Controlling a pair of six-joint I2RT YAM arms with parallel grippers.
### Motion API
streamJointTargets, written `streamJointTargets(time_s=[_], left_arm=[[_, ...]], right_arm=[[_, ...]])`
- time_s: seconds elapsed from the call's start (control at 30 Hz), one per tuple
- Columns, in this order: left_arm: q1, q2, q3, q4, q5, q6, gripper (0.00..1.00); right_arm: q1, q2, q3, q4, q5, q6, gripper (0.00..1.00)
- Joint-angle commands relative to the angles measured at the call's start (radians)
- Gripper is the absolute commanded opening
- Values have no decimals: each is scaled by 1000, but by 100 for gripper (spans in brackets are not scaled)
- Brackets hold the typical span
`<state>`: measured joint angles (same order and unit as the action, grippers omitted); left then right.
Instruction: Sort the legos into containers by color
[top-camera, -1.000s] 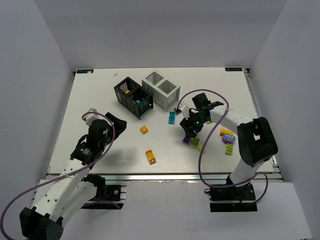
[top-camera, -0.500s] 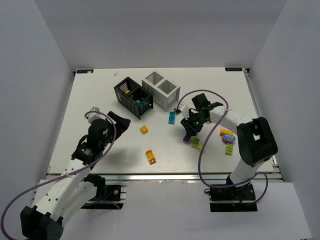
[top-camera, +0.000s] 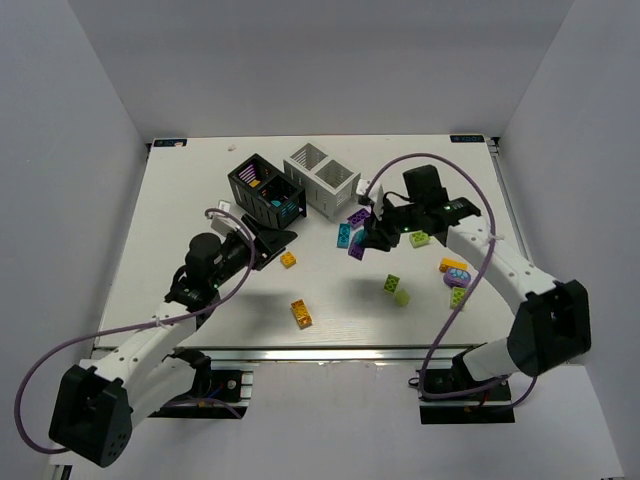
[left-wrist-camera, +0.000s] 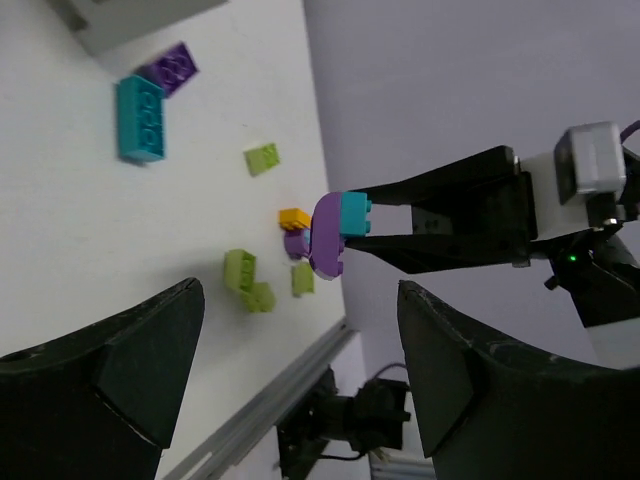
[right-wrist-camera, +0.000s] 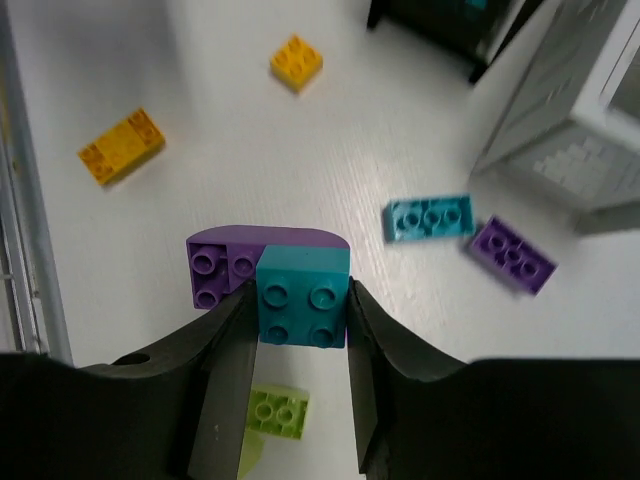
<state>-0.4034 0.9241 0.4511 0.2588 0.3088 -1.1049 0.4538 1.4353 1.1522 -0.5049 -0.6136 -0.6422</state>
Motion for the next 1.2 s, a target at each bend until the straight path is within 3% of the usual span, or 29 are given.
streamJointTargets(time_s=[0.0,0.23,0.57,0.77,1.17], left_arm=[[-20,31,-20,241,140,-84,86],[-63,108,-34,479,177,-164,86],[-89,240,-14,706,239,-257,84],[-109,300,-5,773,259,-283,82],[-137,426,-15,1103,280,-412,75]], right_arm=[[5,-82,-2,135,-193,-37,0],[23,-246,-169,529,-337,75,0],[63,-315,-235,776,-298,213,0],[80,-311,-235,822,-270,254,0],[125,-288,-247,845,-242,250,0]])
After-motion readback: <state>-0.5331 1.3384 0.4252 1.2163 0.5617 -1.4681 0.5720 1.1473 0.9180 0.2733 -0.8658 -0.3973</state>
